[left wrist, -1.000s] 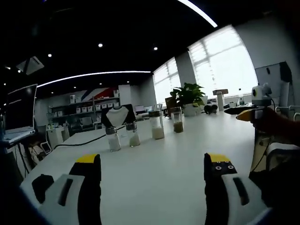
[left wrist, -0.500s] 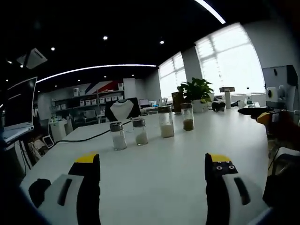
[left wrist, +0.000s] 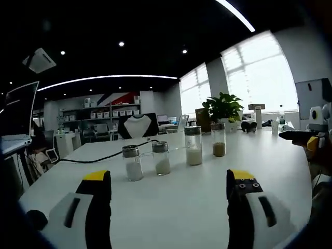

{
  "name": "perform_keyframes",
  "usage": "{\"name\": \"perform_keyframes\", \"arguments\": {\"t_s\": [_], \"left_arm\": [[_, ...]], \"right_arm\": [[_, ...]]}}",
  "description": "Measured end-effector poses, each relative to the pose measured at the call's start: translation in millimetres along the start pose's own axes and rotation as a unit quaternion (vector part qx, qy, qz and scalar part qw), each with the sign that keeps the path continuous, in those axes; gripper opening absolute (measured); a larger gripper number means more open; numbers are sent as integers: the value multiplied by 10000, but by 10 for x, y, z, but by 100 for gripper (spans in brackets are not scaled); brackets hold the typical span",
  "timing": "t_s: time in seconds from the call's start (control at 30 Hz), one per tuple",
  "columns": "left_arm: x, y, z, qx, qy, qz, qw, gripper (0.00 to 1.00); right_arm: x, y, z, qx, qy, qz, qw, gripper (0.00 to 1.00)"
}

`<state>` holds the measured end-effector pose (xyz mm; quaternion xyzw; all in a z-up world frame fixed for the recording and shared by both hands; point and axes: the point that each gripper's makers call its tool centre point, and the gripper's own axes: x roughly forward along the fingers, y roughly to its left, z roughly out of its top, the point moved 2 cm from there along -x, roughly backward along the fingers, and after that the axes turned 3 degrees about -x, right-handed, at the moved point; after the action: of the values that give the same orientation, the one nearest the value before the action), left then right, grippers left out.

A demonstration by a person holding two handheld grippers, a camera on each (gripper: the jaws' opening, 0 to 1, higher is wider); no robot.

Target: Rotate the seasoning bottle until the label or dispensing opening points toward the visible target arrow and the bottle remains upright within the marked orientation range

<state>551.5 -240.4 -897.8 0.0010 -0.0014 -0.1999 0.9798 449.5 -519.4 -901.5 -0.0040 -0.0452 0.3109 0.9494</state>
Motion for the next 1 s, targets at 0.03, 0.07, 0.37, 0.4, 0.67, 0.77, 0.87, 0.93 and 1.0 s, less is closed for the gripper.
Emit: {"name": "perform_keyframes", "arguments": {"t_s": [0.03, 0.07, 0.37, 0.4, 0.67, 0.77, 0.87, 0.93, 1.0], "left_arm": [[19, 16, 14, -38, -33, 7, 10000, 98], [50, 39, 34, -88, -106, 12, 9999, 98], [402, 366, -20, -243, -5, 193, 9995, 100], [446, 391, -14, -322, -42, 142, 9994, 100], [658, 521, 24, -347, -12, 123, 9993, 100], [782, 613, 14, -225, 24, 263, 9994, 99], [898, 705, -11, -90, 11, 349, 9994, 94], [947, 788, 16, -170, -150, 514, 9984, 92], [996, 818, 34, -292, -272, 510, 9979, 90]], "right_arm": [[-2, 0, 6, 13, -4, 23, 10000, 100], [-5, 2, 12, 37, -1, 50, 10000, 100], [5, -2, -47, 77, 49, 46, 9999, 100], [8, 5, -47, 121, 42, 71, 9999, 100], [32, -5, -97, 215, 59, 49, 9997, 100], [37, 11, -110, 266, 82, 68, 9996, 100], [38, 21, -106, 204, 93, 72, 9997, 100], [38, 19, -107, 185, 92, 71, 9998, 100], [41, 11, -123, 220, 101, 68, 9997, 100]]}}
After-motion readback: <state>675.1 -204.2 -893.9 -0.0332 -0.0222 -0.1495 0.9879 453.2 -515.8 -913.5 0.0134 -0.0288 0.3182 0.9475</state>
